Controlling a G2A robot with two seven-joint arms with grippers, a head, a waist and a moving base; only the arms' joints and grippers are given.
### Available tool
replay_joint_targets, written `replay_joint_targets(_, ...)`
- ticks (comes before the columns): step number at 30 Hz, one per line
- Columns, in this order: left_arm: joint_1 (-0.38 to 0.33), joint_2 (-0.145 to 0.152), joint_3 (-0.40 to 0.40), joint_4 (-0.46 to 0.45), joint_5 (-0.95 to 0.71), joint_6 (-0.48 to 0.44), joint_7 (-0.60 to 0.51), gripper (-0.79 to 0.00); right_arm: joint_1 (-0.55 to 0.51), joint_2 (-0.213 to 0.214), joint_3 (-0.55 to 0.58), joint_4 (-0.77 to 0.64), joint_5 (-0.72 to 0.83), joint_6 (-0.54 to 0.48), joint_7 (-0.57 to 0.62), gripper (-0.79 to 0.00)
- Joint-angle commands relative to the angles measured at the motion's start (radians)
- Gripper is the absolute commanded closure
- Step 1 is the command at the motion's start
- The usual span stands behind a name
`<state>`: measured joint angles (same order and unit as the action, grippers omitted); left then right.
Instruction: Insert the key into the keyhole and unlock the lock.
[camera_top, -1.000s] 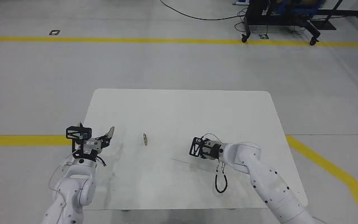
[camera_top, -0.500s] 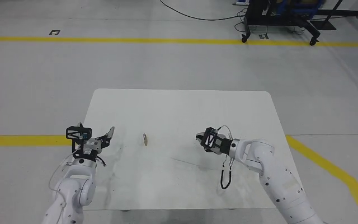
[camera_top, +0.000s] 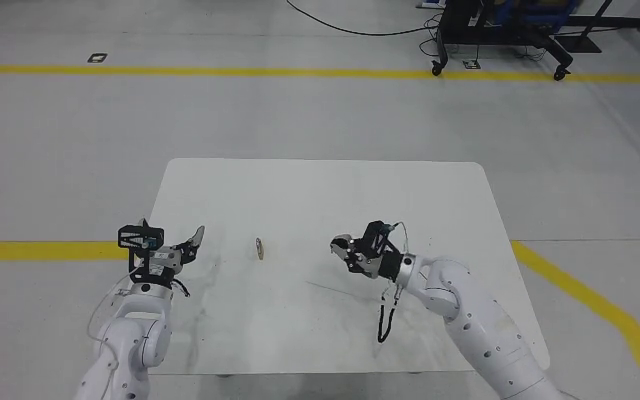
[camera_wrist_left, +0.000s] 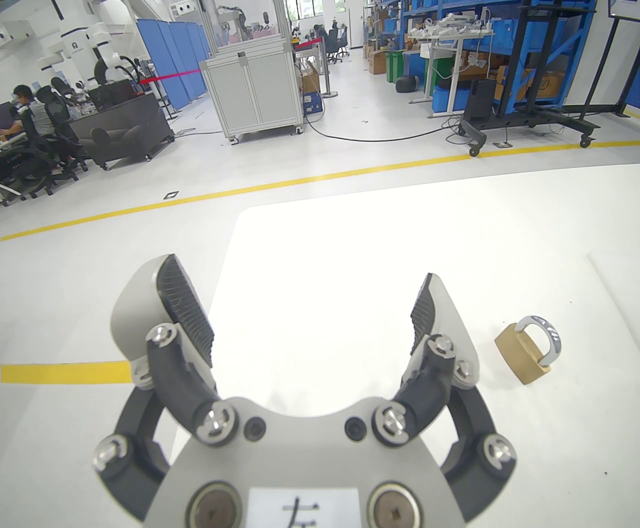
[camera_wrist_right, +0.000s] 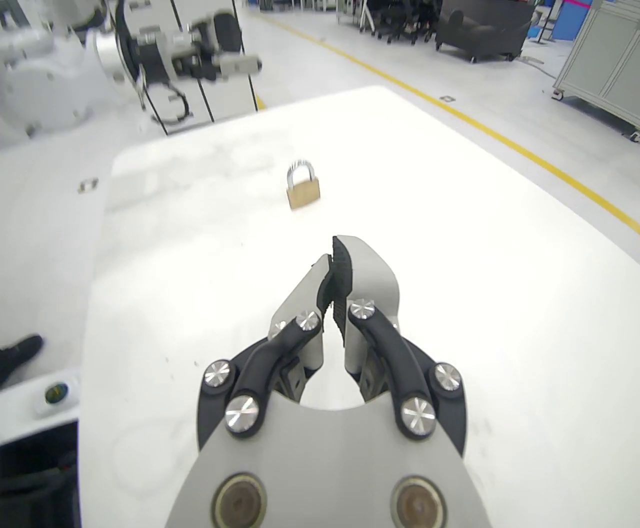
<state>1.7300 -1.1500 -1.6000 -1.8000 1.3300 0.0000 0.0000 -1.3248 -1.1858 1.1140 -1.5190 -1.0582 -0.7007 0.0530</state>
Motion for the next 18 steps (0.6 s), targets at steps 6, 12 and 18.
replay_joint_targets(6,0.0,0.0,0.0,0.0,0.0,0.0,0.0,-0.785,0.027,-0.004,0.009,0.0,0.191,-0.018,0.021,0.0)
replay_joint_targets(12,0.0,0.0,0.0,0.0,0.0,0.0,0.0,-0.785,0.027,-0.004,0.009,0.0,0.191,-0.018,0.021,0.0)
replay_joint_targets(18,-0.039,-0.012,0.041,0.005,-0.161,-0.067,0.038,-0.785,0.008,-0.01,0.002,0.005,0.297,-0.012,-0.008,0.0)
